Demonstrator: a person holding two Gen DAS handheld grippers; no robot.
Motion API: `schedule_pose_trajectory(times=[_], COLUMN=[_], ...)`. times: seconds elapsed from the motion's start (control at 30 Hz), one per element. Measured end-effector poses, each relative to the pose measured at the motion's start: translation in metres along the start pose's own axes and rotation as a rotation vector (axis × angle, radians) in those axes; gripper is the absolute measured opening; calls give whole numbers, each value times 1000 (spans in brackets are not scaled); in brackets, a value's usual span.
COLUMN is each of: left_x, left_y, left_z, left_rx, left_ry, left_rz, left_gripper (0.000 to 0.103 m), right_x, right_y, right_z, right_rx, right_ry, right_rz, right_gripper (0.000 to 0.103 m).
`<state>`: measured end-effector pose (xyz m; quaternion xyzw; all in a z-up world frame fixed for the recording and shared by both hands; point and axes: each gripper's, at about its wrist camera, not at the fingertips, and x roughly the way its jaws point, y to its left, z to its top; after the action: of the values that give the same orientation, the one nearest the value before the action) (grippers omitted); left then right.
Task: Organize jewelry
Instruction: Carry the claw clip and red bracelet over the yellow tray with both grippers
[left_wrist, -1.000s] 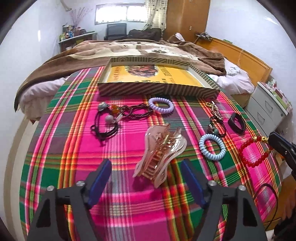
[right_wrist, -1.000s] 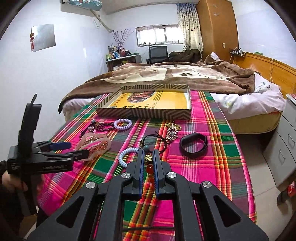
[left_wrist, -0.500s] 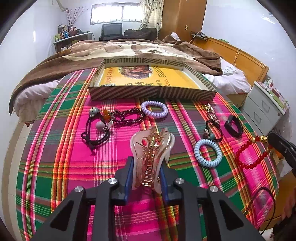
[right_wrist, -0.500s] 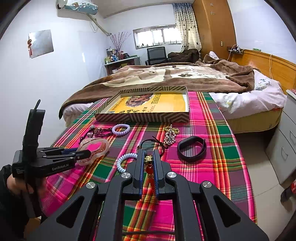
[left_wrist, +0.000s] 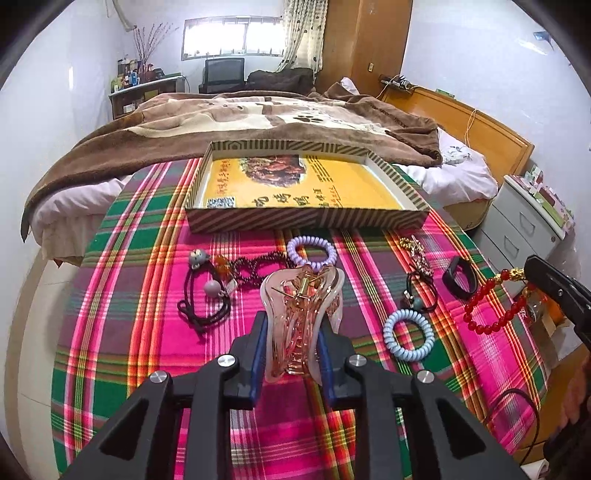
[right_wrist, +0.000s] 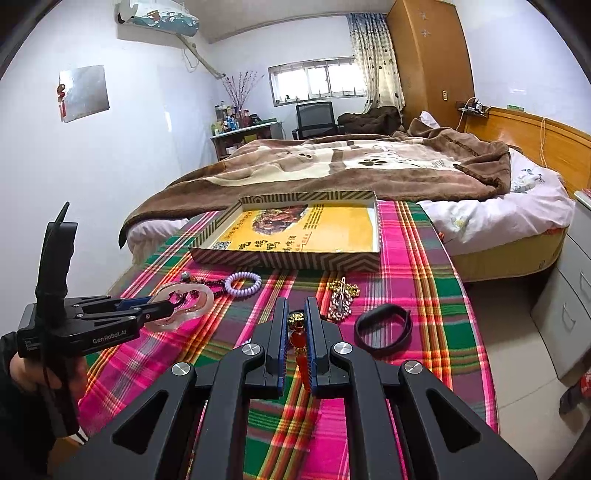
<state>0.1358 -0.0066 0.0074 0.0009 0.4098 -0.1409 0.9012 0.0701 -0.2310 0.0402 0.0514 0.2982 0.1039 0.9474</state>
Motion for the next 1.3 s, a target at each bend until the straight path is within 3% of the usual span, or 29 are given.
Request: schedule_pose_trajectory(times=[0.3,0.7,1.0,1.3], left_x=[-4,25,68,125], left_y=[10,31,48,63], left_z=[28,88,137,166], left_rx=[-11,-17,-24,-42], left_ry=[-18,-36,-21,17], left_rz=[-18,-13,-41,-17], left_gripper=[25,25,25,25], right_x=[16,72,137,209], right_y=[-1,-3,-10,-11], right_z=[27,86,123,138], right_rx=[4,-24,-15,3], right_ry=[-4,6,70,153], right_rz=[34,49,60,60], right_gripper=[9,9,9,9])
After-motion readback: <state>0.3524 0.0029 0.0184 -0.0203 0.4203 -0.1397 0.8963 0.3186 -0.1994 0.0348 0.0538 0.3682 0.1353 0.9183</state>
